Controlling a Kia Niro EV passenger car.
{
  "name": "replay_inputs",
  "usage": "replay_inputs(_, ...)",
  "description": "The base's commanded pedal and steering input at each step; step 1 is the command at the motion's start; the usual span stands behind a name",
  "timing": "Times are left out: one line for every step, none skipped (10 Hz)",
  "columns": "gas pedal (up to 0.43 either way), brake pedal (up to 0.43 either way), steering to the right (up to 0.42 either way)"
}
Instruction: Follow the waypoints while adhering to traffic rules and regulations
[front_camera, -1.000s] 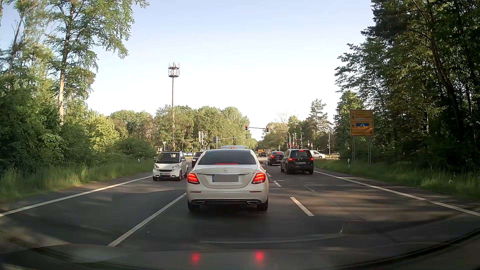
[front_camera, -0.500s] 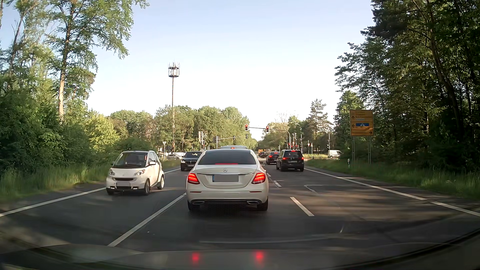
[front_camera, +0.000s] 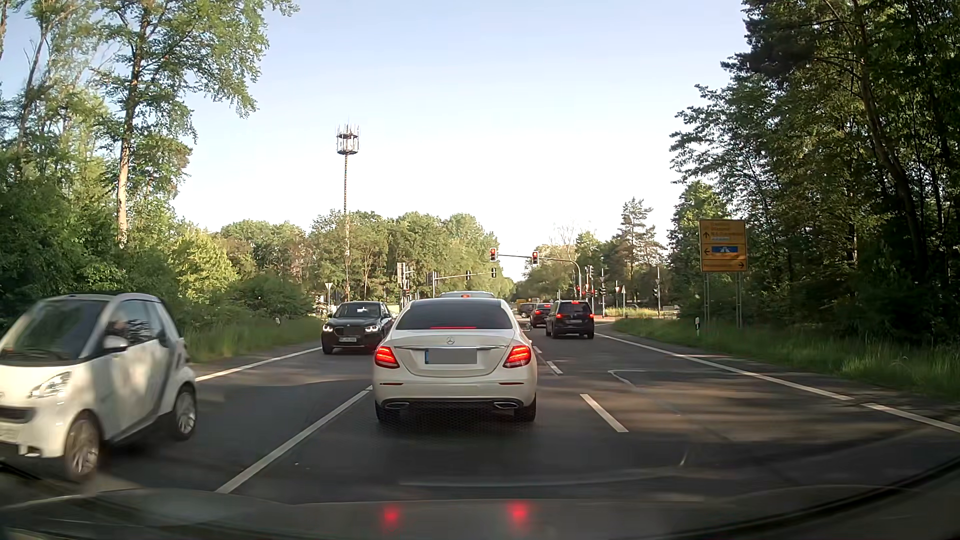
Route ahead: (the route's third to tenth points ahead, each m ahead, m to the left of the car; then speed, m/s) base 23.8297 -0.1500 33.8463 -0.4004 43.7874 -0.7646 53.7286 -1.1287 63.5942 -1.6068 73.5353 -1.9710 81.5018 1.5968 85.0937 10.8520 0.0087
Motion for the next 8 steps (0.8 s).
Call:
replay_inputs(0.0,0.0,-0.004)
replay_inputs(0.0,0.0,-0.004)
replay_inputs(0.0,0.0,-0.004)
replay_inputs(0.0,0.0,-0.004)
replay_inputs(0.0,0.0,-0.004)
replay_inputs(0.0,0.006,-0.004)
replay_inputs(0.0,0.0,-0.005)
replay_inputs(0.0,0.0,-0.005)
